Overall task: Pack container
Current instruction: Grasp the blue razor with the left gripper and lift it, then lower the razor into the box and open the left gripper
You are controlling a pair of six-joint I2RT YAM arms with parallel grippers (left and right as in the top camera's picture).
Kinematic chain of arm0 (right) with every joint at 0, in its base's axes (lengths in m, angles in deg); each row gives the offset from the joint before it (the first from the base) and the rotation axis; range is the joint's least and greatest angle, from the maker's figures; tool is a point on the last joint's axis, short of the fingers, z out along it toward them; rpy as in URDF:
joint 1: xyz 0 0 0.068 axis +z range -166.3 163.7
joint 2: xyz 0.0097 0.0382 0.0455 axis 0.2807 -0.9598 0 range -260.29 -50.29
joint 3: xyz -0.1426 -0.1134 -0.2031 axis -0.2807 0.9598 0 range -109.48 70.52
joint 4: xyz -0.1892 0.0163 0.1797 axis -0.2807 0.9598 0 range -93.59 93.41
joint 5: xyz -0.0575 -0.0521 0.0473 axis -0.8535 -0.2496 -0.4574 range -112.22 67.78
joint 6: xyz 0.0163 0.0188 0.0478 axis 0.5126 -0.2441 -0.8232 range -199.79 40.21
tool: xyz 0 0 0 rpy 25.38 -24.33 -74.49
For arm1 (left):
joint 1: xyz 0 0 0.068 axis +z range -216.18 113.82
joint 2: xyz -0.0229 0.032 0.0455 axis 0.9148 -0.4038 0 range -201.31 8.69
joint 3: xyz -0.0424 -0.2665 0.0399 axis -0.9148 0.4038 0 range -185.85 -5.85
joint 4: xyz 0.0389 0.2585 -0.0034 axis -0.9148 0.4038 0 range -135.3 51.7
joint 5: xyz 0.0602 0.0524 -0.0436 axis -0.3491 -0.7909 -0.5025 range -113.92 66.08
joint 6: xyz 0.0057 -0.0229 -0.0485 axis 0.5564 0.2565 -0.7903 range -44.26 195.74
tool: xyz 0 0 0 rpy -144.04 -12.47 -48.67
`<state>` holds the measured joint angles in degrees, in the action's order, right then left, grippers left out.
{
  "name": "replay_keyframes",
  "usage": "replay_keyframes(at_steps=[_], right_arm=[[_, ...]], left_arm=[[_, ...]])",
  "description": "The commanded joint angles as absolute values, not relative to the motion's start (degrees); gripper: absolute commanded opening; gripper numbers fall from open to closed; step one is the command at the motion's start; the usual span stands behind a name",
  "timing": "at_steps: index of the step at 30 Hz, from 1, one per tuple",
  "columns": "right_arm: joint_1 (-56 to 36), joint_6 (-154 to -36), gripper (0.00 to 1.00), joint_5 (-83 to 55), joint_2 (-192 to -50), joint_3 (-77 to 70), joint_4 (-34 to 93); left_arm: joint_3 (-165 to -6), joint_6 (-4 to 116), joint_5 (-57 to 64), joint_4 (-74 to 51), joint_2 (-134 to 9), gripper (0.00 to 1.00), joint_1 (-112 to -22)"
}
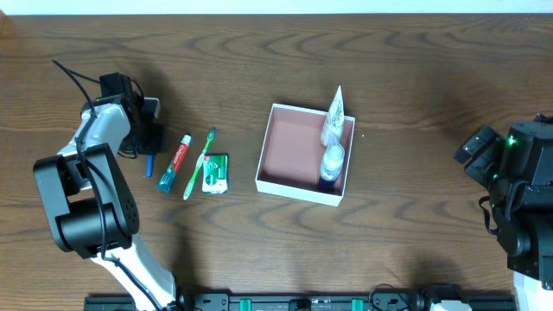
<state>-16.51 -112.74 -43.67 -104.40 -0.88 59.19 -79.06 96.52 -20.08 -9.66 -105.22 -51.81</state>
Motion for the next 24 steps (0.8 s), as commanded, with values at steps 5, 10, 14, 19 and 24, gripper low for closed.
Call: replay_keyframes(at_steps=[5,10,14,19,24], right_arm=[[-16.9,-113.6,0.99,-44.3,-104.3,-1.0,59.2],[-16.9,-113.6,0.99,-44.3,-104.3,-1.0,59.2],[-16.9,-113.6,0.99,-44.3,-104.3,-1.0,59.2],[-16.9,-113.6,0.99,-44.3,-104.3,-1.0,59.2],[-16.9,-113.6,0.99,-44.3,-104.3,-1.0,59.2]], left_arm=[[-79.2,95.1,-16.3,-7.1,-106.0,0.06,-51.8],[-80.6,89.2,-16.0,-4.0,-102.3,0.06,-52.7],[-84.1,85.2,-15.5,1.4,-95.5,0.06,-56.2],[-87.5,80.8,-15.5,5.2,-84.3,0.06,-65.7],[-87.5,79.6,-15.6,5.0,-77.4,0.06,-80.5]])
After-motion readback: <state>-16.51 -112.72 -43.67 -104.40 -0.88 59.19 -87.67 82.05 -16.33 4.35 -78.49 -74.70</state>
